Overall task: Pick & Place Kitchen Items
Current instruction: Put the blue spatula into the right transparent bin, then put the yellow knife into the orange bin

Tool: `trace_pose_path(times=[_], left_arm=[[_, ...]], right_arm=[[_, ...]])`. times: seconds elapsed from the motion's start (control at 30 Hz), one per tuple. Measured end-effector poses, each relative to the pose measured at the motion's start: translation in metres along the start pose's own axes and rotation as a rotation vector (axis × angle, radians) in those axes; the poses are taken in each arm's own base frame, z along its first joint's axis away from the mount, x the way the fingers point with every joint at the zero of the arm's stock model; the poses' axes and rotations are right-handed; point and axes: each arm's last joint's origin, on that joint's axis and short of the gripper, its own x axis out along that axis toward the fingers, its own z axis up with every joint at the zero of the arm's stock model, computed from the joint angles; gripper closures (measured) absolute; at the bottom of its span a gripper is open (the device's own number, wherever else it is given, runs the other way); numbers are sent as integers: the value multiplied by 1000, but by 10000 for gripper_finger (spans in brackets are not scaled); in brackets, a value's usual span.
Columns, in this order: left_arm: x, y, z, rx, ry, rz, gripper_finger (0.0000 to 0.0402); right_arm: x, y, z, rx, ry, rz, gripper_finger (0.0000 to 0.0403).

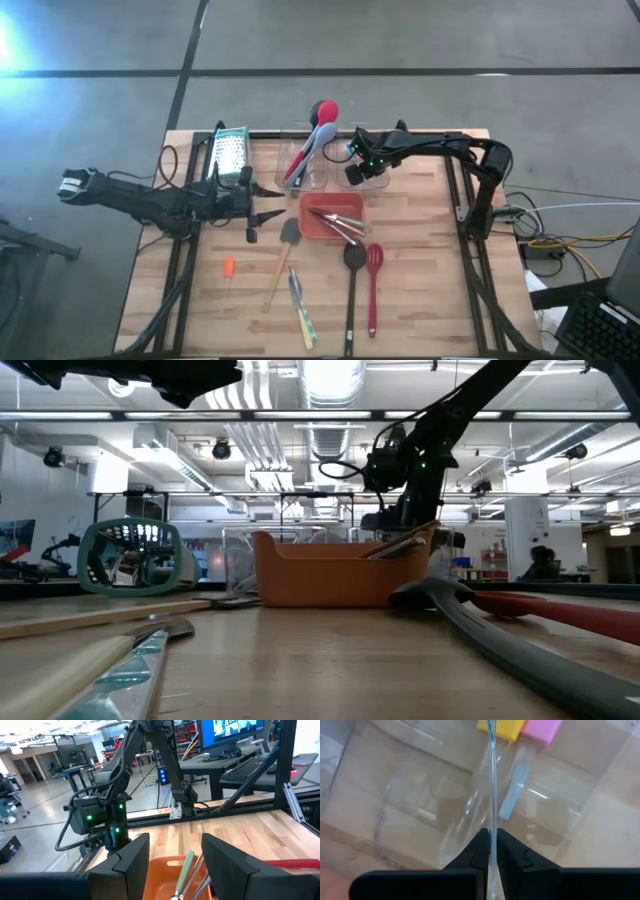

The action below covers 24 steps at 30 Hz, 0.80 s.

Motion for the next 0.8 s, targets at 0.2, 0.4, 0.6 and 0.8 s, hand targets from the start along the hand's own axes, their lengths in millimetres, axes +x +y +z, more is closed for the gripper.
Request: trace_pose_path(times=[0.2, 0.4, 0.6, 0.8], left_arm=[[0, 0, 0, 0, 1, 0, 216], [0, 0, 0, 0, 1, -3, 216], [0, 0, 0, 1, 3, -4, 216], [0, 0, -1, 2, 10, -5, 216]], right_arm=[[0, 0, 0, -8, -2, -2, 352], [0, 0, 0, -24, -4, -1, 296], [-1, 1, 1, -33, -5, 1, 242], [-22, 11, 15, -49, -77, 49, 219]])
